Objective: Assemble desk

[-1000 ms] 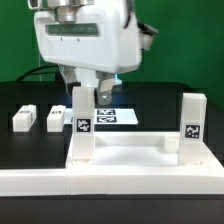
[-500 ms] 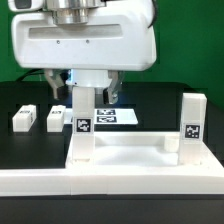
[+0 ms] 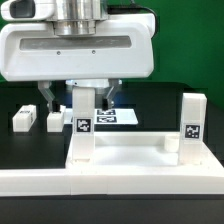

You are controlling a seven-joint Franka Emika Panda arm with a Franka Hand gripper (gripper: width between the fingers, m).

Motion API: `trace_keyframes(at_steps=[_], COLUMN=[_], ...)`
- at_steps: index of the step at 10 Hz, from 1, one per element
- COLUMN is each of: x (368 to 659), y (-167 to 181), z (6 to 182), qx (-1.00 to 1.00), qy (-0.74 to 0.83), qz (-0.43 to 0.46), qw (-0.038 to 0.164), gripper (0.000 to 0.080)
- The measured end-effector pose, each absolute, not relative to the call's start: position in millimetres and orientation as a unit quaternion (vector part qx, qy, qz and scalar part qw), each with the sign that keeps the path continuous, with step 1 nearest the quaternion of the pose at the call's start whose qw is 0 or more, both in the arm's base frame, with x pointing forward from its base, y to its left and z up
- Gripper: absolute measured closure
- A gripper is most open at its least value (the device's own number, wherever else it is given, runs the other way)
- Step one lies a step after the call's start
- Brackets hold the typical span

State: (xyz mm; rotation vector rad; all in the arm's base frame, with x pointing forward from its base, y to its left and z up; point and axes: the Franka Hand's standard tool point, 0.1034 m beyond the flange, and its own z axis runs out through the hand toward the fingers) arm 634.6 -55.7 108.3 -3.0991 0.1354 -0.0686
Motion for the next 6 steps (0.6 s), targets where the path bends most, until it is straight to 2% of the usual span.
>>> trace_keyframes(at_steps=[1,2,3,6], x=[634.5,634.4,634.4,634.4], y=[-55.6,-55.6,-55.5,-56.2], z=[108.0,107.8,107.7,107.6], qx=[-0.998,-0.998,-0.996,-0.979], qy=[0.056,0.064,0.083,0.199], qz=[-0.022,-0.021,-0.021,-0.019], qw=[0.020,0.020,0.020,0.023], gripper=[0.0402,0.0402,0.0512,0.0512])
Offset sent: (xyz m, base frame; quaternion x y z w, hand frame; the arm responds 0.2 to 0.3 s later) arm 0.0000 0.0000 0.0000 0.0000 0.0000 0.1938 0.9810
